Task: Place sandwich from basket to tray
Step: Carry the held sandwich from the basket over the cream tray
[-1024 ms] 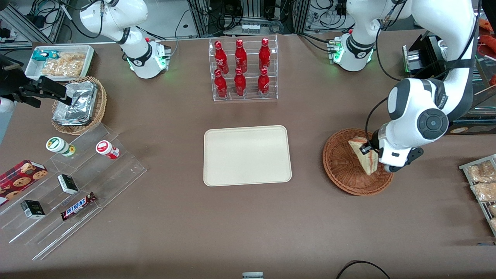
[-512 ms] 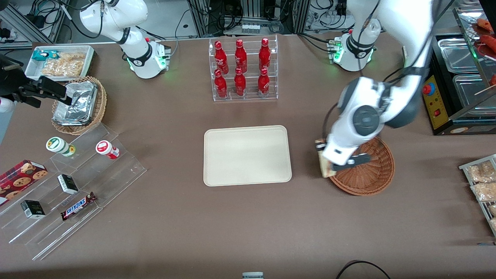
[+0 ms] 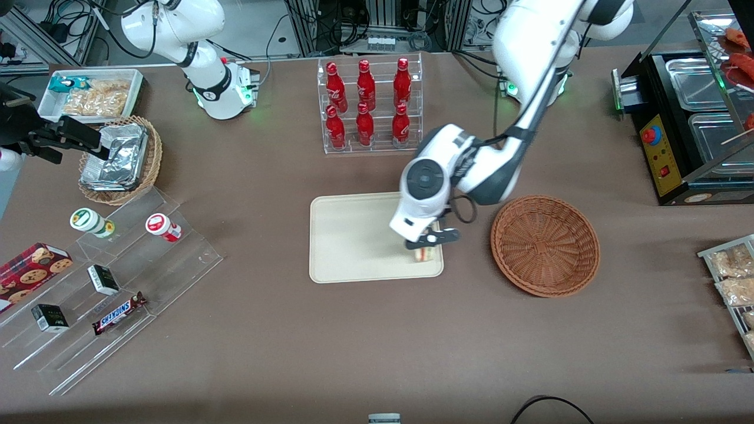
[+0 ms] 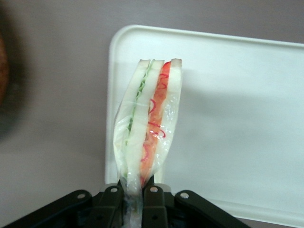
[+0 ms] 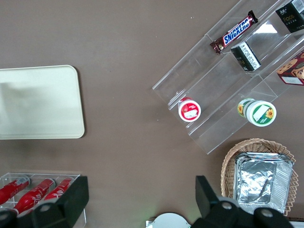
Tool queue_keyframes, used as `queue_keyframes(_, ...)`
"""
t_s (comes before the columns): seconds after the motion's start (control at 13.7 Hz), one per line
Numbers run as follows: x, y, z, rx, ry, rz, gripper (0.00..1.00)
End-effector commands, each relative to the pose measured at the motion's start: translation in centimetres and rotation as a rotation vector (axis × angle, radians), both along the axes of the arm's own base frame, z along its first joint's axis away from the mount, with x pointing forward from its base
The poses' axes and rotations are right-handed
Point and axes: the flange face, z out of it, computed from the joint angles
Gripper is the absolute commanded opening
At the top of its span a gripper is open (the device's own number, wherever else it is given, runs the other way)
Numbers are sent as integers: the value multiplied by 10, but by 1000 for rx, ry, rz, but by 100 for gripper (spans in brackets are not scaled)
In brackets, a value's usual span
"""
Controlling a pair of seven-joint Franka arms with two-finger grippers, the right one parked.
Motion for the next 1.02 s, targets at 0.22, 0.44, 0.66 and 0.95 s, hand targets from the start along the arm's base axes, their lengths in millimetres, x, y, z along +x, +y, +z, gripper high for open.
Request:
queue_keyframes(0.22, -14, -70, -17, -38, -76, 28, 6)
queue_keyframes(0.44, -13, -86, -30, -49, -86, 56, 6)
queue_keyframes(0.66, -22, -95, -44, -43, -83, 48, 8)
queue_keyframes(0.95, -20, -97, -29, -82, -78, 169, 100)
